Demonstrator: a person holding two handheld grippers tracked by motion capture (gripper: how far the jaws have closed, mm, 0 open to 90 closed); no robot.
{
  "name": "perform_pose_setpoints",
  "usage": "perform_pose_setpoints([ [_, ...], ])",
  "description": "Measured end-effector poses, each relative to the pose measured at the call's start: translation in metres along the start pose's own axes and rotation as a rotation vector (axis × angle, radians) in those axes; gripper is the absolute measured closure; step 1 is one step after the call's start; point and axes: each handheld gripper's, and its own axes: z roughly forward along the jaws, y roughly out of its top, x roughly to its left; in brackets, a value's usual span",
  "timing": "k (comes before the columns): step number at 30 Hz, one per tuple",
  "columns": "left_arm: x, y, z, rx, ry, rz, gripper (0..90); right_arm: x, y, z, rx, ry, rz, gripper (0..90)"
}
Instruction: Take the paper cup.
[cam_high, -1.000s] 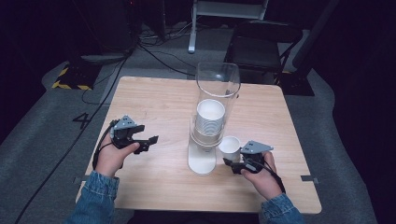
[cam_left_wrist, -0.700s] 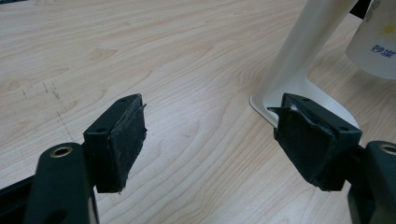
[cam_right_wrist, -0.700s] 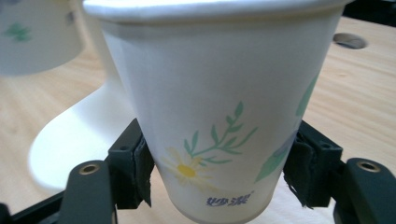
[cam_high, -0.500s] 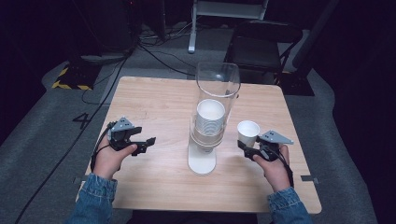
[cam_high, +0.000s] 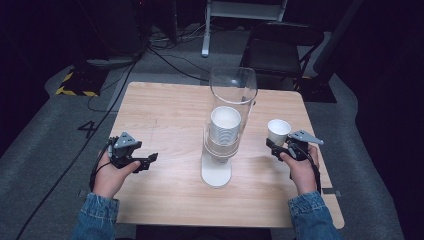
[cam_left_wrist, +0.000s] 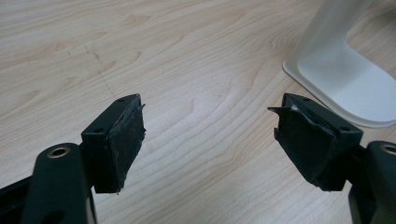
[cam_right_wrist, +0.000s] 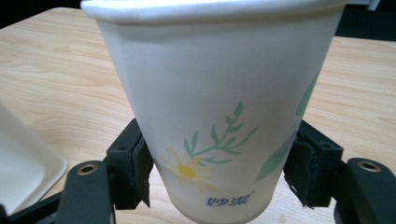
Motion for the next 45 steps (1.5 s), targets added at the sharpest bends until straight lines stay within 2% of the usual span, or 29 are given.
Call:
perform_pose_setpoints([
  [1,0.001,-0.001,-0.001,0.004,0.002,0.003,23.8,-0.002,0.0,0.001,0.008,-0.007,0.013,33.2],
  [2,0.001,-0.003,-0.002,0.003,0.004,-0.001,23.8,-0.006,0.001,0.004,0.025,0.007,0.058,33.0],
  [3,0.001,-0.003,-0.002,0.003,0.004,-0.001,23.8,-0.006,0.001,0.004,0.025,0.007,0.058,33.0],
  [4,0.0,-0.004,-0.003,0.008,0.002,-0.007,23.8,-0.009,-0.001,0.009,0.06,0.041,0.106,33.0],
  [6,0.0,-0.006,-0.004,0.01,0.003,-0.012,23.8,-0.01,-0.001,0.01,0.07,0.042,0.108,33.0],
  [10,0.001,-0.011,-0.007,0.012,0.005,-0.01,23.8,-0.013,-0.002,0.019,0.047,0.024,0.091,33.0],
  [11,0.001,-0.011,-0.008,0.015,0.003,-0.016,23.9,-0.013,-0.002,0.022,0.06,0.011,0.063,32.9],
  [12,0.002,-0.012,-0.008,0.014,0.009,-0.017,23.9,-0.013,-0.002,0.022,0.06,0.011,0.063,32.9],
  [14,0.002,-0.014,-0.01,0.014,0.012,-0.021,23.9,-0.014,-0.005,0.029,0.088,-0.004,0.033,32.9],
  [22,0.002,-0.017,-0.012,0.02,0.013,-0.023,23.9,-0.014,-0.01,0.039,0.142,-0.022,0.004,32.8],
  [32,0.002,-0.016,-0.011,0.025,0.008,-0.014,23.9,-0.012,-0.017,0.044,0.202,-0.012,-0.004,32.5],
  [42,0.001,-0.015,-0.009,0.027,-0.001,-0.019,23.9,-0.012,-0.02,0.044,0.225,-0.006,0.0,32.1],
  [45,0.001,-0.014,-0.008,0.029,-0.003,-0.011,23.9,-0.012,-0.021,0.043,0.237,-0.002,-0.005,31.9],
])
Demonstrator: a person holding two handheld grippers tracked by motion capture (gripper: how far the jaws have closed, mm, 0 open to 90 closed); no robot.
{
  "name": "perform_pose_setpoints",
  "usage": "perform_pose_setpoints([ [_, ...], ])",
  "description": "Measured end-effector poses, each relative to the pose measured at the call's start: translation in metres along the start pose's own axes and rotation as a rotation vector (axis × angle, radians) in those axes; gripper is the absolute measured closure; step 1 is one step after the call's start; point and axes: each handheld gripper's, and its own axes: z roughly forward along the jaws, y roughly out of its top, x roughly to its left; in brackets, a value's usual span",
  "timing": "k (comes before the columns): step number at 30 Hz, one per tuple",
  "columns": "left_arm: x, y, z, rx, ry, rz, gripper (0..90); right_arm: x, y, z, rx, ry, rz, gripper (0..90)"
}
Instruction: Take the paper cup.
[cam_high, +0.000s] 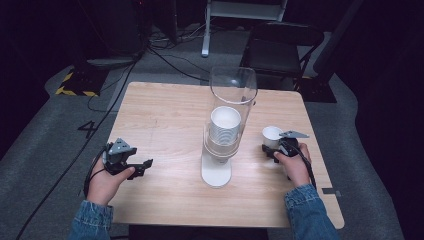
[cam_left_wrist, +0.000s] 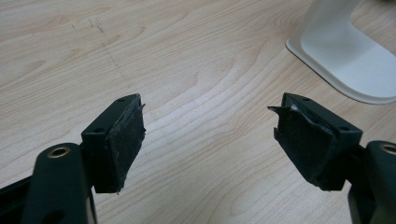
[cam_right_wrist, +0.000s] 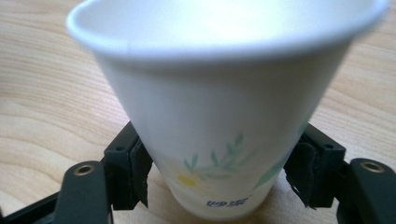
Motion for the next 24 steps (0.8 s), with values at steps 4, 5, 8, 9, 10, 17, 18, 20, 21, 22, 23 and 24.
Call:
perform_pose_setpoints([
  [4,-0.001,0.001,0.001,-0.003,-0.002,0.001,23.8,-0.001,-0.002,-0.001,0.027,-0.007,-0.005,29.5],
  [5,-0.001,0.001,0.002,-0.003,-0.001,-0.001,23.8,-0.001,-0.002,-0.001,0.032,-0.009,-0.005,26.7],
  [8,-0.001,0.002,0.003,-0.002,-0.006,0.004,23.8,-0.002,-0.003,-0.002,0.035,-0.017,0.0,18.6],
  [9,-0.001,0.002,0.003,-0.002,-0.005,-0.001,23.8,-0.002,-0.003,-0.003,0.031,-0.017,-0.005,18.6],
  [10,-0.002,0.002,0.003,-0.001,-0.006,-0.003,23.8,-0.002,-0.003,-0.004,0.027,-0.014,-0.006,18.6],
  [17,-0.001,0.004,0.003,-0.008,-0.01,0.004,23.8,0.0,-0.001,-0.019,0.005,0.008,-0.008,17.4],
  [18,-0.001,0.004,0.003,-0.005,-0.012,0.005,23.8,0.001,-0.001,-0.021,0.005,0.007,-0.01,17.4],
  [20,0.0,0.005,0.004,-0.005,-0.014,0.009,23.8,0.0,-0.002,-0.028,0.003,0.0,-0.013,17.4],
  [21,0.0,0.005,0.004,-0.005,-0.014,0.009,23.8,0.0,-0.002,-0.028,0.003,0.0,-0.013,17.4],
  [22,0.0,0.005,0.004,-0.006,-0.014,0.01,23.8,-0.001,-0.002,-0.031,0.002,0.002,-0.014,17.4],
  [23,-0.001,0.006,0.004,-0.007,-0.016,0.01,23.7,-0.003,-0.002,-0.04,-0.012,0.0,-0.012,17.3],
  [24,-0.001,0.006,0.004,-0.005,-0.017,0.011,23.7,-0.003,-0.002,-0.043,-0.019,0.0,-0.014,17.4],
])
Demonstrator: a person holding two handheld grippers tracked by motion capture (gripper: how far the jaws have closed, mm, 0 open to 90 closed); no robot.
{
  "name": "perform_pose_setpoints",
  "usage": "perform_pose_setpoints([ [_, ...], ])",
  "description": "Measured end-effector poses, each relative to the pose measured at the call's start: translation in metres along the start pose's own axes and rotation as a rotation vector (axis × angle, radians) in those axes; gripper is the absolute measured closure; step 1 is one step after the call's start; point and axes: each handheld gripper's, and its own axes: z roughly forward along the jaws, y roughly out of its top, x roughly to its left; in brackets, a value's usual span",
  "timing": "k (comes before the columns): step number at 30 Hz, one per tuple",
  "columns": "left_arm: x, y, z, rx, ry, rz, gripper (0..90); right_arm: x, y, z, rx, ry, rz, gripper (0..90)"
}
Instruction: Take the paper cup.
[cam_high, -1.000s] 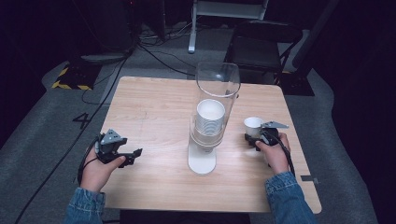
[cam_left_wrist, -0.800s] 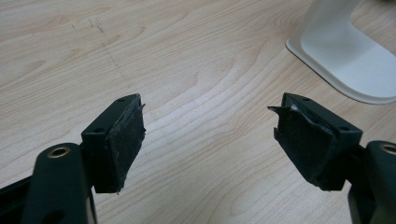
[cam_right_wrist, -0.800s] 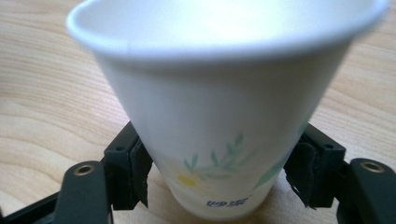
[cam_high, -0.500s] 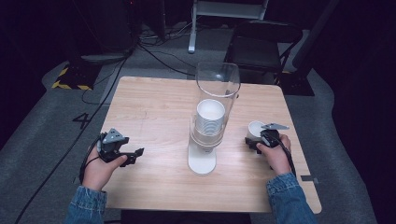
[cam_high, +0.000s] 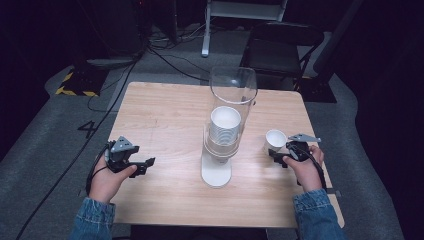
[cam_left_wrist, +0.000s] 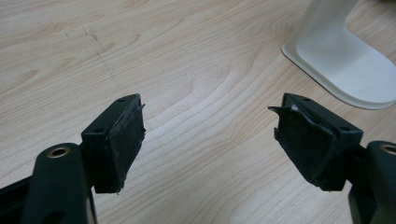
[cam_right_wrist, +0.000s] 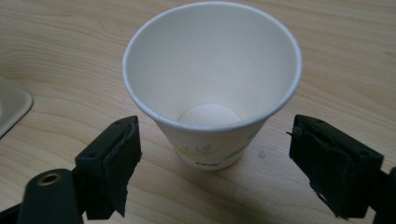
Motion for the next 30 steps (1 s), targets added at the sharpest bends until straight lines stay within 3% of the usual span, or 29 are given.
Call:
perform_pose_setpoints([
  [9,-0.001,-0.001,-0.002,0.001,-0.007,0.01,23.6,0.002,0.007,-0.038,-0.077,0.043,-0.007,17.3],
  [12,-0.002,0.0,-0.002,0.004,-0.01,0.013,23.4,0.008,0.011,-0.051,-0.114,0.085,-0.015,17.3],
  [15,-0.003,0.001,-0.001,0.004,-0.023,0.017,23.3,0.023,0.015,-0.063,-0.161,0.157,-0.067,17.3],
  [17,-0.004,0.001,0.0,0.006,-0.027,0.022,23.3,0.027,0.015,-0.065,-0.167,0.171,-0.074,17.3],
  [19,-0.005,0.001,0.0,0.009,-0.044,0.025,23.2,0.041,0.017,-0.068,-0.178,0.23,-0.113,21.3],
  [21,-0.005,0.001,0.0,0.007,-0.056,0.018,23.1,0.044,0.017,-0.068,-0.18,0.247,-0.125,21.9],
  [25,-0.006,0.002,-0.001,-0.021,-0.138,-0.005,22.6,0.06,0.016,-0.068,-0.19,0.312,-0.171,23.2],
  [28,-0.008,0.002,0.0,-0.017,-0.149,0.019,20.5,0.073,0.012,-0.065,-0.173,0.356,-0.176,24.2],
  [30,-0.009,0.003,0.001,-0.012,-0.164,0.025,20.4,0.075,0.011,-0.064,-0.171,0.359,-0.183,24.6],
])
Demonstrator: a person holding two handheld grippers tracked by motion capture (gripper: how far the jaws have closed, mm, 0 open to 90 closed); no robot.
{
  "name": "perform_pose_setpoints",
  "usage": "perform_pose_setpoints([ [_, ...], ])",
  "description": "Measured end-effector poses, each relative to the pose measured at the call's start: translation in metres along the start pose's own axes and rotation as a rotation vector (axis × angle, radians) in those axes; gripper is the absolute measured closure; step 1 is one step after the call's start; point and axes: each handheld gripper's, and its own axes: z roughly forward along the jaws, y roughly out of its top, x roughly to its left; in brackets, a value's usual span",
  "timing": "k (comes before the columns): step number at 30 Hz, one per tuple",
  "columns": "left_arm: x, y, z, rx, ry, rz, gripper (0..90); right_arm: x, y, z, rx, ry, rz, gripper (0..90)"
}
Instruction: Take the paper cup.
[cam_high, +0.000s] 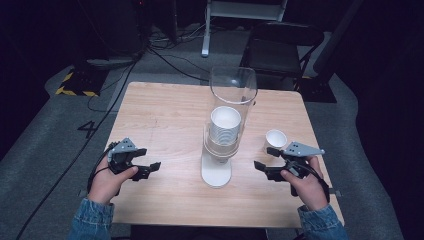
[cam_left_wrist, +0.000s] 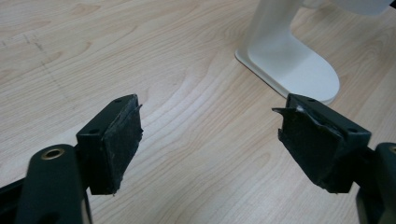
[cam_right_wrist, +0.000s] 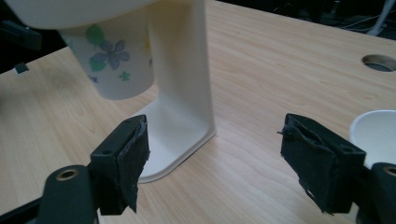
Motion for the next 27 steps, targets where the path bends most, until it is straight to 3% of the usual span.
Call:
perform_pose_setpoints([
  [2,-0.001,0.0,0.001,0.011,-0.01,0.014,19.5,0.004,-0.003,0.005,-0.004,0.011,-0.015,25.5],
  [5,-0.001,-0.001,0.003,0.031,-0.024,0.038,18.3,0.008,-0.009,0.013,0.008,0.049,0.001,26.7],
  [10,-0.002,-0.002,0.005,0.075,-0.007,0.067,18.0,0.013,-0.019,0.025,0.046,0.067,0.001,27.1],
  [13,-0.001,-0.003,0.006,0.111,0.026,0.091,18.0,0.019,-0.028,0.036,0.099,0.06,-0.038,24.5],
  [18,0.0,-0.004,0.007,0.12,0.028,0.09,18.1,0.023,-0.035,0.047,0.164,0.03,-0.095,21.4],
  [23,0.0,-0.005,0.009,0.126,0.024,0.091,18.0,0.019,-0.042,0.055,0.167,0.008,-0.053,15.3],
  [27,0.001,-0.006,0.011,0.134,0.018,0.094,18.1,0.017,-0.043,0.056,0.159,-0.022,-0.068,15.7],
])
